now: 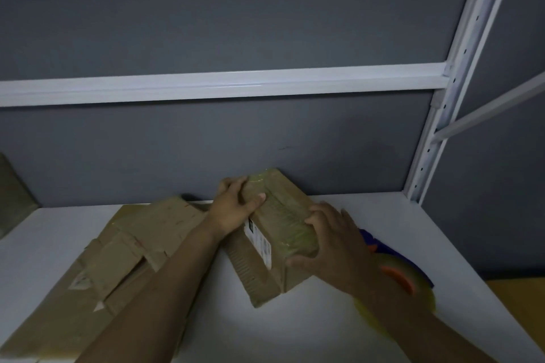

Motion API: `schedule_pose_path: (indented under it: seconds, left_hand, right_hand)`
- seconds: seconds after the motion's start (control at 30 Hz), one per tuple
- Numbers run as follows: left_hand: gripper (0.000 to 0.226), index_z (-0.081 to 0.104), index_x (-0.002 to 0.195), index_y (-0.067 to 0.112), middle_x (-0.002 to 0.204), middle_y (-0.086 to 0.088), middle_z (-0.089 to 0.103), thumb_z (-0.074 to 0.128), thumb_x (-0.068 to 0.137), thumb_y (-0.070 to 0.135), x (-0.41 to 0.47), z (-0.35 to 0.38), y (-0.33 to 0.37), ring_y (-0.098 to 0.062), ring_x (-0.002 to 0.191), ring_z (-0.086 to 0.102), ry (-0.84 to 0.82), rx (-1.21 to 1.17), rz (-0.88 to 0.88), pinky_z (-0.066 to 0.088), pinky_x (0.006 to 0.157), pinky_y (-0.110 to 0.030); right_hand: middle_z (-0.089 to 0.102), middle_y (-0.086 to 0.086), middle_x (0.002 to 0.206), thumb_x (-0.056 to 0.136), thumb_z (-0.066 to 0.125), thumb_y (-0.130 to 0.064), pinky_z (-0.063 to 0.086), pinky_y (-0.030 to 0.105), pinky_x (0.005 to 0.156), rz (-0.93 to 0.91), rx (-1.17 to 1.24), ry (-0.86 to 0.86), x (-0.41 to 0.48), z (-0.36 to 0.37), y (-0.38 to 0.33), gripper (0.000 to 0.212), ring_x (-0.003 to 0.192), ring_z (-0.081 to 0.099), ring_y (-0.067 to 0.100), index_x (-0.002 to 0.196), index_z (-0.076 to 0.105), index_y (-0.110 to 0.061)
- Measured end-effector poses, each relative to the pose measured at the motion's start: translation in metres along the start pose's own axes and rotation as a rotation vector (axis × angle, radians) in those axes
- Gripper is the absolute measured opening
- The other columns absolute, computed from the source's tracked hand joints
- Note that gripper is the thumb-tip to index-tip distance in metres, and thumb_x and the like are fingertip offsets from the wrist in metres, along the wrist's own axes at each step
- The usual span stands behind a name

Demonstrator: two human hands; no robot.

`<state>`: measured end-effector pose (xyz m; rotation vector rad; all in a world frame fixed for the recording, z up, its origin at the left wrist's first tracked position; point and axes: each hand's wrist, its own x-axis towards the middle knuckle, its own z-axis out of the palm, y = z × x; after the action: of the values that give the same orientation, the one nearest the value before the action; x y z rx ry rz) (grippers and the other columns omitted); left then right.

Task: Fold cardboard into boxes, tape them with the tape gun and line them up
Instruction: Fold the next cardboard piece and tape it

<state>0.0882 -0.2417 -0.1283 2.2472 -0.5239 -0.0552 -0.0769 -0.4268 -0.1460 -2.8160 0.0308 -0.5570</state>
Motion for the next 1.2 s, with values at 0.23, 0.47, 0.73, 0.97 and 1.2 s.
schedule_pose_path:
  seconds: [0.23, 0.47, 0.73, 0.97, 1.2]
  left_hand:
    - [0.052, 0.055, 0.133, 0.019, 0.12, 0.002, 0.035, 0.068, 0.086, 0.038, -0.032, 0.008, 0.006, -0.003, 0.097, 0.049, 0.276, -0.112, 0.084, 0.033, 0.092, -0.007]
    - [0.041, 0.064, 0.119, 0.024, 0.091, 0.013, 0.053, 0.077, 0.08, 0.029, -0.081, 0.039, 0.011, 0.003, 0.087, 0.048, 0.276, -0.031, 0.377, 0.033, 0.078, -0.003]
    - [0.13, 0.024, 0.151, 0.022, 0.155, -0.003, 0.017, 0.057, 0.046, 0.091, -0.036, 0.002, -0.001, -0.02, 0.145, 0.013, -0.135, 0.089, 0.171, 0.014, 0.116, -0.027]
    - [0.079, 0.049, 0.136, 0.021, 0.126, 0.002, 0.037, 0.076, 0.069, 0.052, -0.081, 0.028, -0.006, -0.014, 0.116, 0.044, 0.139, 0.06, 0.175, 0.037, 0.096, -0.023]
    - [0.062, 0.057, 0.129, 0.01, 0.143, -0.008, 0.043, 0.078, 0.076, 0.037, -0.095, 0.052, 0.013, -0.026, 0.122, 0.051, 0.364, 0.217, 0.236, 0.038, 0.088, -0.024]
  right_hand:
    - [0.068, 0.008, 0.092, 0.074, 0.05, -0.052, 0.052, 0.049, 0.082, -0.104, -0.062, 0.23, 0.026, -0.003, 0.018, 0.044, 0.087, 0.066, 0.03, 0.083, 0.064, -0.012]
    - [0.055, 0.006, 0.121, 0.095, 0.055, -0.016, 0.045, 0.031, 0.093, 0.201, 0.212, 0.124, 0.048, -0.014, 0.044, 0.026, 0.106, 0.056, 0.022, 0.119, 0.064, -0.013]
    - [0.021, -0.008, 0.153, 0.09, 0.064, -0.033, 0.022, 0.017, 0.102, 0.159, 0.352, -0.122, 0.029, -0.017, 0.04, 0.064, 0.138, 0.026, 0.011, 0.147, 0.035, -0.023]
    - [-0.012, -0.017, 0.157, 0.081, 0.066, -0.052, 0.017, 0.038, 0.117, 0.099, 0.486, -0.328, 0.023, -0.006, 0.014, 0.083, 0.143, 0.002, 0.005, 0.147, 0.019, -0.041]
    - [0.031, -0.011, 0.151, 0.095, 0.056, -0.031, 0.021, 0.019, 0.108, 0.023, 0.445, -0.235, 0.006, -0.03, 0.017, 0.048, 0.135, 0.029, 0.004, 0.14, 0.042, -0.031]
